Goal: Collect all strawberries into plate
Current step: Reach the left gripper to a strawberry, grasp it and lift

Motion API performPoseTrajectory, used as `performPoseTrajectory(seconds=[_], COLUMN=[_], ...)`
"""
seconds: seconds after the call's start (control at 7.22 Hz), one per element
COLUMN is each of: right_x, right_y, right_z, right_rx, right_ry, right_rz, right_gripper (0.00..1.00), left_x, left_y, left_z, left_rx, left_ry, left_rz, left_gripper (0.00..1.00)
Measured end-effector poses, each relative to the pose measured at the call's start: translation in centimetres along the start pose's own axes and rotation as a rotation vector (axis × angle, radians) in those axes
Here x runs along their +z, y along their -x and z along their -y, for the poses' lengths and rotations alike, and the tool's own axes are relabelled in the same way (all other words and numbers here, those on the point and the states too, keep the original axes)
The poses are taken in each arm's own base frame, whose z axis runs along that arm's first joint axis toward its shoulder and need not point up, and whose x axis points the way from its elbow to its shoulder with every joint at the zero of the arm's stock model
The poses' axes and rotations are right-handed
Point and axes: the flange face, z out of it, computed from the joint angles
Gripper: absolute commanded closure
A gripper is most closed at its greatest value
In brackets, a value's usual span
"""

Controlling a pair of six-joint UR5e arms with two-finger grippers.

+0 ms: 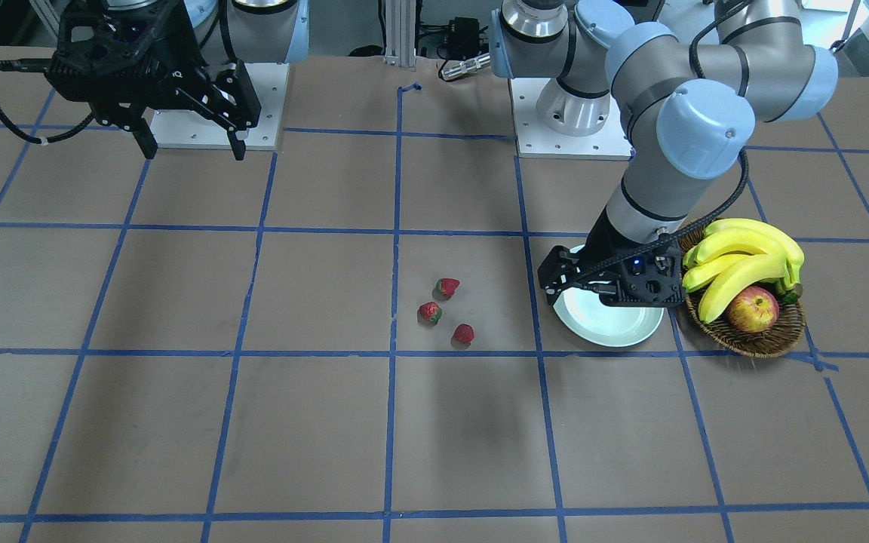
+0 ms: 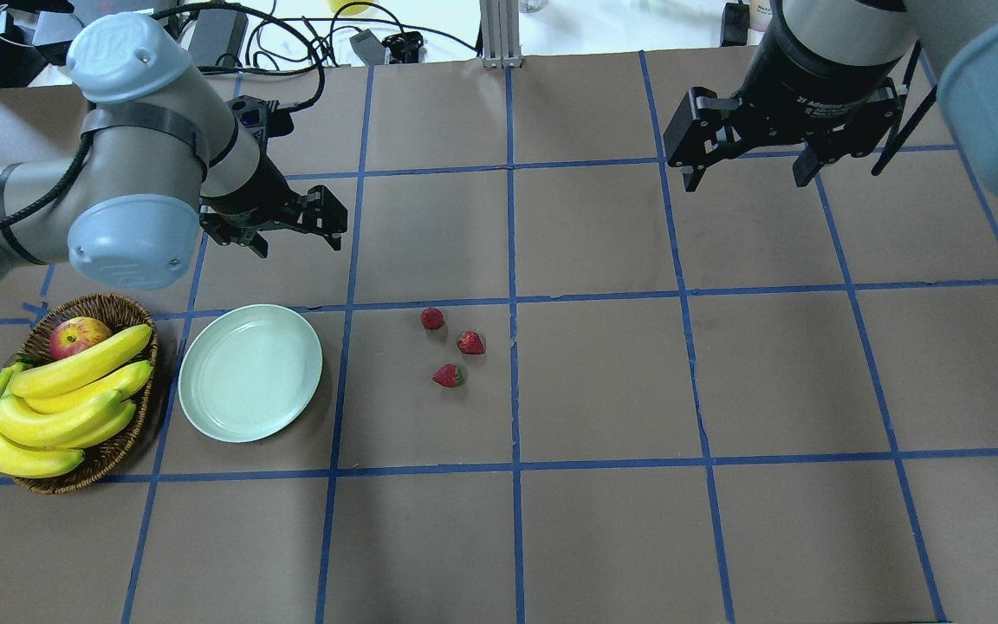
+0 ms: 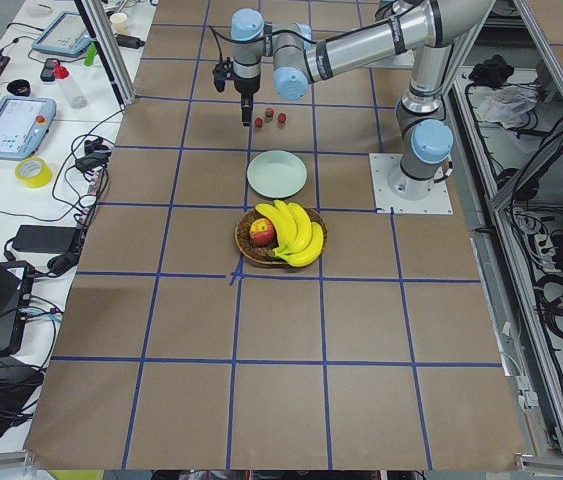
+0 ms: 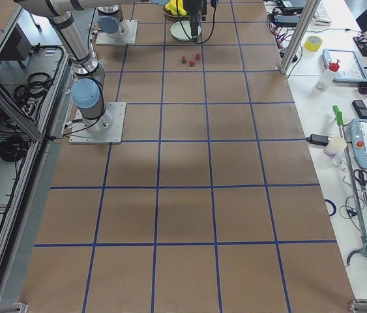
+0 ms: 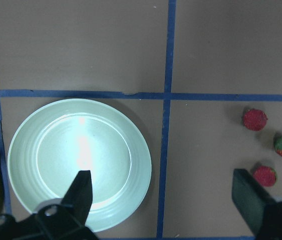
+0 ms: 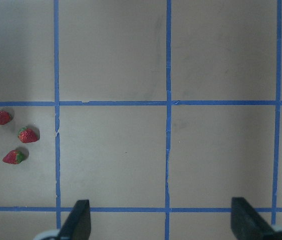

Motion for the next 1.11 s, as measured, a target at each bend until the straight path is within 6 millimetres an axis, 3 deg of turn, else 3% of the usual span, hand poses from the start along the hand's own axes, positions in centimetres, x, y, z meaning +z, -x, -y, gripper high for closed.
performPoseTrajectory(seconds=[0.55, 1.11], right_x=[0.8, 1.0], right_y=[0.2, 0.0], right_z=[-0.1, -0.1], right_rx=[-0.03, -0.031], right_ry=[0.015, 0.021], right_rz=[0.01, -0.001], right_gripper=[0.0, 0.0], left_x=[6.9, 12.4], left_y=[-7.0, -8.3], left_z=[-0.5, -1.6], left_rx=[0.02, 0.032], left_ry=[0.027, 0.101], left_rz=[-0.021, -0.014], left_gripper=[0.0, 0.0])
